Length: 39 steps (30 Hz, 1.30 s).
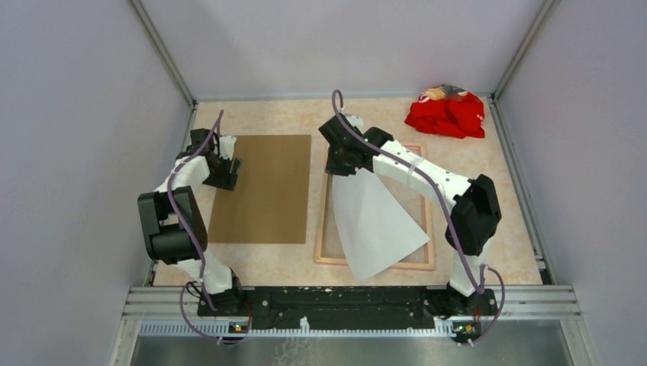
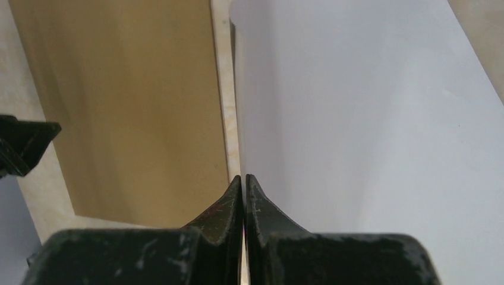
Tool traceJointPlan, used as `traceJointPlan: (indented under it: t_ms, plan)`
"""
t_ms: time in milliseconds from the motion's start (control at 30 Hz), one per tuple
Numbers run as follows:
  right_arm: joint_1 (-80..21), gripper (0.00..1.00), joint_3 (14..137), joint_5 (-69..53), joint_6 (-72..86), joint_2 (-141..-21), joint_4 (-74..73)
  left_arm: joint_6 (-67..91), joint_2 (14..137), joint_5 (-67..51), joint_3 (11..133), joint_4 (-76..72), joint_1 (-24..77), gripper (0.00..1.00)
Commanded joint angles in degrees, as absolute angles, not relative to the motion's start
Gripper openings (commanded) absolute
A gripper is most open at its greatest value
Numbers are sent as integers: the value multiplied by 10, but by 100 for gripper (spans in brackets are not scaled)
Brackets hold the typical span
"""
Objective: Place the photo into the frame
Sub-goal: Turn over the photo from the photo frame.
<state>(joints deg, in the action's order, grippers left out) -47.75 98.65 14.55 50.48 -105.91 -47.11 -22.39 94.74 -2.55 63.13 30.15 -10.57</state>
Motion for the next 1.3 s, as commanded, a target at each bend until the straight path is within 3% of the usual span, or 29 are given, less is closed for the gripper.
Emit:
traceJointPlan:
  t_ms: [0,433,733,1000,1267]
  plan:
    - [-472,0,982,245,595,-1025,-476,-225,930,-22,628,284,-106,76]
    - [-471,0,926,401,763,-975,-527,-228,926,-21,615,275,-106,75]
    - [-502,0,900,404,759,-881,-502,-235,923,-19,603,265,-106,75]
    - [-501,0,862,516,751,-718,-571,-229,920,-31,610,275,-106,75]
    - [-483,0,905,556,693,-719,-635,-224,915,-37,623,289,-106,75]
